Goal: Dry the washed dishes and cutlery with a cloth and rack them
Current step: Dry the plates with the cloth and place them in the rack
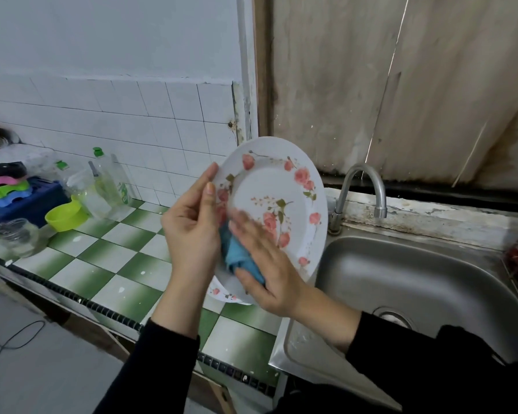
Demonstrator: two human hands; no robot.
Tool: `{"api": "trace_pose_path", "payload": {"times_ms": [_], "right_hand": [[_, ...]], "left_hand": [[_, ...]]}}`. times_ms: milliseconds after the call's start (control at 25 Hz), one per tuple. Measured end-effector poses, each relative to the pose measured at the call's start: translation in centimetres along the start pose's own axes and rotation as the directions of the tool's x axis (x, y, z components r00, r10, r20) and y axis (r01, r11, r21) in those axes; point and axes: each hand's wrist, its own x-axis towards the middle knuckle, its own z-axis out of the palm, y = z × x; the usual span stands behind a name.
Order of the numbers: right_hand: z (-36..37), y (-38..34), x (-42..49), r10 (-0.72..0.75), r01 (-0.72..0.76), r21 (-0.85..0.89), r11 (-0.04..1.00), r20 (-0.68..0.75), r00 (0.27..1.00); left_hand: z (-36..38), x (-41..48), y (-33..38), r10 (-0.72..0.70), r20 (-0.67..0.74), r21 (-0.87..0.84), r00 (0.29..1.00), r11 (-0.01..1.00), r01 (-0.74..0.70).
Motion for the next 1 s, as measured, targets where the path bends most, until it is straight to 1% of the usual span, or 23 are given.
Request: {"api": "trace_pose_path", "payload": {"times_ms": [80,120,160,200,240,280,320,360,400,440,520,560,600,640,680,720,760,800,840,880,920,960,1000], "right_hand": [[-1.3,2.7,-3.1,-0.029,0.042,-0.135,0.990,0.100,0.995],[-2.4,4.5,-4.1,0.017,0.002,-0.215,0.977,0.088,0.996],[-3.5,6.2,-4.5,0.094,-0.084,-0.272,0.959,0.025,0.995],[-4.6,7.6,-4.3,0.194,-0.210,-0.295,0.932,-0.083,0.978],[-5.5,8.6,-3.4,0.302,-0.352,-0.272,0.895,-0.211,0.930],[-6.2,8.7,-1.8,0.385,-0.465,-0.213,0.859,-0.328,0.863],[-6.4,8.2,0.3,0.432,-0.528,-0.140,0.838,-0.422,0.798],[-5.9,7.1,2.3,0.444,-0.536,-0.076,0.841,-0.471,0.763],[-4.9,5.4,3.9,0.425,-0.494,-0.028,0.869,-0.469,0.774],[-3.6,3.5,4.5,0.370,-0.408,0.001,0.913,-0.425,0.826],[-0.5,0.9,2.5,0.144,-0.150,-0.010,0.989,-0.224,0.964],[0.6,0.5,0.3,0.037,-0.041,-0.042,0.998,-0.094,0.995],[1.0,1.0,-2.2,-0.004,0.003,-0.091,0.996,-0.005,1.000],[0.7,2.1,-4.1,0.031,-0.030,-0.142,0.989,0.009,0.999],[-0.1,3.2,-5.0,0.144,-0.150,-0.173,0.973,-0.048,0.988],[-0.9,4.3,-5.2,0.294,-0.319,-0.168,0.933,-0.159,0.943],[-1.8,5.1,-4.4,0.415,-0.463,-0.124,0.878,-0.288,0.863],[-3.0,5.5,-3.0,0.480,-0.550,-0.073,0.832,-0.405,0.779],[-4.0,5.4,-0.8,0.493,-0.585,-0.039,0.810,-0.495,0.715],[-4.6,4.6,1.4,0.481,-0.586,-0.017,0.810,-0.552,0.681],[-4.5,3.4,3.3,0.455,-0.559,-0.017,0.829,-0.562,0.691],[-3.9,1.8,4.4,0.408,-0.501,-0.038,0.865,-0.528,0.745],[-2.8,0.2,4.4,0.345,-0.417,-0.069,0.906,-0.451,0.823]], "left_hand": [[-1.1,0.5,0.2,0.019,-0.025,0.022,1.000,1.000,-0.018],[-1.4,0.4,0.4,0.026,-0.030,0.030,0.999,0.999,-0.025],[-1.6,0.2,0.5,0.030,-0.023,0.034,0.999,0.999,-0.030],[-1.5,-0.1,0.5,0.031,-0.006,0.033,0.999,0.999,-0.031],[-1.4,-0.5,0.4,0.027,0.015,0.031,1.000,0.999,-0.027],[-1.1,-1.1,0.3,0.019,0.040,0.031,0.999,0.999,-0.020],[-0.7,-1.7,0.1,0.013,0.067,0.038,0.998,0.999,-0.015],[-0.3,-2.2,-0.1,0.011,0.094,0.047,0.995,0.999,-0.015],[0.2,-2.6,-0.3,0.014,0.111,0.053,0.994,0.998,-0.020],[0.4,-2.8,-0.3,0.016,0.112,0.052,0.994,0.998,-0.022],[0.3,-2.2,-0.3,0.029,0.060,0.031,0.998,0.999,-0.031],[-0.2,-1.6,-0.2,0.054,0.027,0.028,0.998,0.998,-0.055],[-0.8,-1.0,0.1,0.083,0.005,0.042,0.997,0.996,-0.083],[-1.5,-0.6,0.4,0.104,-0.002,0.060,0.995,0.993,-0.104],[-2.0,-0.5,0.7,0.110,0.004,0.064,0.994,0.992,-0.110],[-2.2,-0.6,0.8,0.101,0.019,0.059,0.995,0.993,-0.102],[-2.3,-1.0,0.9,0.085,0.041,0.050,0.995,0.995,-0.087],[-2.1,-1.5,0.8,0.067,0.062,0.043,0.996,0.997,-0.069],[-1.7,-2.0,0.6,0.050,0.089,0.038,0.995,0.998,-0.054],[-1.4,-2.5,0.3,0.042,0.118,0.037,0.992,0.998,-0.046],[-1.1,-3.0,0.0,0.036,0.143,0.035,0.989,0.999,-0.042],[-0.9,-3.4,-0.2,0.031,0.151,0.030,0.988,0.999,-0.035],[-0.8,-3.5,-0.4,0.023,0.143,0.016,0.989,1.000,-0.026]]}}
